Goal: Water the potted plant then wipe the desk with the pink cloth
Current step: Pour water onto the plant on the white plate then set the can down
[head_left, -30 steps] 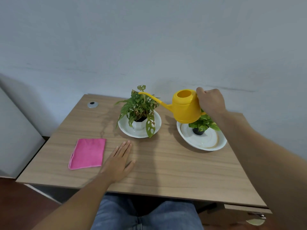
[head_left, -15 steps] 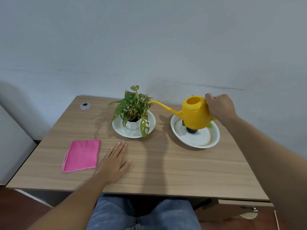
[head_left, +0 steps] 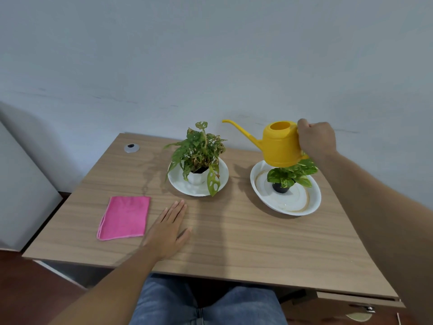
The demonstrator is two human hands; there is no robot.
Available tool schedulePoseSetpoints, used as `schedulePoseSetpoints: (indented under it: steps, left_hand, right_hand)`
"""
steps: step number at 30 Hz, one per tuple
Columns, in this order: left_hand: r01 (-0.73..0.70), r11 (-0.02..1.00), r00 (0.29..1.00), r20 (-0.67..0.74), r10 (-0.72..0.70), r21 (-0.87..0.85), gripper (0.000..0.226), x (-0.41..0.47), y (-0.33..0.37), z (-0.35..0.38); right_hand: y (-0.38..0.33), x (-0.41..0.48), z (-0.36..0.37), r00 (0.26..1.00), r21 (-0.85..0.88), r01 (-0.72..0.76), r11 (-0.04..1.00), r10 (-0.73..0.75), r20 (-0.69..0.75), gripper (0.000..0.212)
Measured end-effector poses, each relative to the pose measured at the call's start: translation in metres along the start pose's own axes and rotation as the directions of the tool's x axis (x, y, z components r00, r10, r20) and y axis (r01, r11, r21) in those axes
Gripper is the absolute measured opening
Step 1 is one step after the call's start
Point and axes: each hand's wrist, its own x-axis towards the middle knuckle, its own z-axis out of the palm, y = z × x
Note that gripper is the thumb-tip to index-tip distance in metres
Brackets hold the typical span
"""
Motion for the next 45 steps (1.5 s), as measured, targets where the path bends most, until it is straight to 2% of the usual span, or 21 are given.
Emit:
schedulePoseSetpoints:
  steps: [8,15,33,45]
  left_hand:
    - [-0.005,1.0,1.0,-0.01,0.004,-0.022,0.085,-0.002,0.001,-0.005]
    - [0.004,1.0,1.0,-0.004,-0.004,-0.015,0.085,-0.002,0.001,-0.003]
    - [-0.006,1.0,1.0,0.009,0.006,0.018,0.086,0.0,0.0,-0.001]
    - [-0.006,1.0,1.0,0.005,0.006,0.01,0.086,0.001,-0.001,0.001]
  right_hand:
    - [-0.03,-0.008,0.019,0.996,0.041,0.065,0.997,-0.067,0.055,0.048]
    - [-0.022,-0.018,0.016,0.993,0.033,0.073,0.997,-0.075,0.091,0.048]
    - [0.047,-0.031,-0.016,0.996,-0.073,-0.029,0.997,0.035,0.078,0.047]
    - [0.032,-0.039,-0.009,0.992,-0.077,-0.035,0.996,0.044,0.12,0.039]
